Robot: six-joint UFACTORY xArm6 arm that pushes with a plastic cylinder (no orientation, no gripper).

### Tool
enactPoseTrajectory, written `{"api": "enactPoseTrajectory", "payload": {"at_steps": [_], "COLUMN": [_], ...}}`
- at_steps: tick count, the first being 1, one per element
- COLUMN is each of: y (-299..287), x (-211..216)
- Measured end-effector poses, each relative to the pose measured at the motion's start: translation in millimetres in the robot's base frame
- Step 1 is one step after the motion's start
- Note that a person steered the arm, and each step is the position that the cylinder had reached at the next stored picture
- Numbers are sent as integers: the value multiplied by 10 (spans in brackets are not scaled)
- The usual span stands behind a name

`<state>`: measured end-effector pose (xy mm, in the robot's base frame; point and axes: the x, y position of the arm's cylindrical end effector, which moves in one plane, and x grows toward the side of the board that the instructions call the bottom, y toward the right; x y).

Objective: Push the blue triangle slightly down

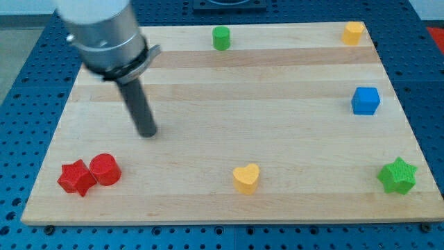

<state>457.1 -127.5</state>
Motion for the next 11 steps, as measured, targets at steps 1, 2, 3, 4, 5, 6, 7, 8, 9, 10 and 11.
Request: {"api": "enactPoseTrajectory", "payload": {"at_steps": [1, 2, 3, 4, 5, 6, 7, 8, 9, 10, 11], "y": [263, 312, 313, 310, 248, 160, 0, -224, -410, -521, -840], "x": [-504, -840, -1091, -1495, -1841, -2099, -2325, -2481, -2569, -2588, -2588]}}
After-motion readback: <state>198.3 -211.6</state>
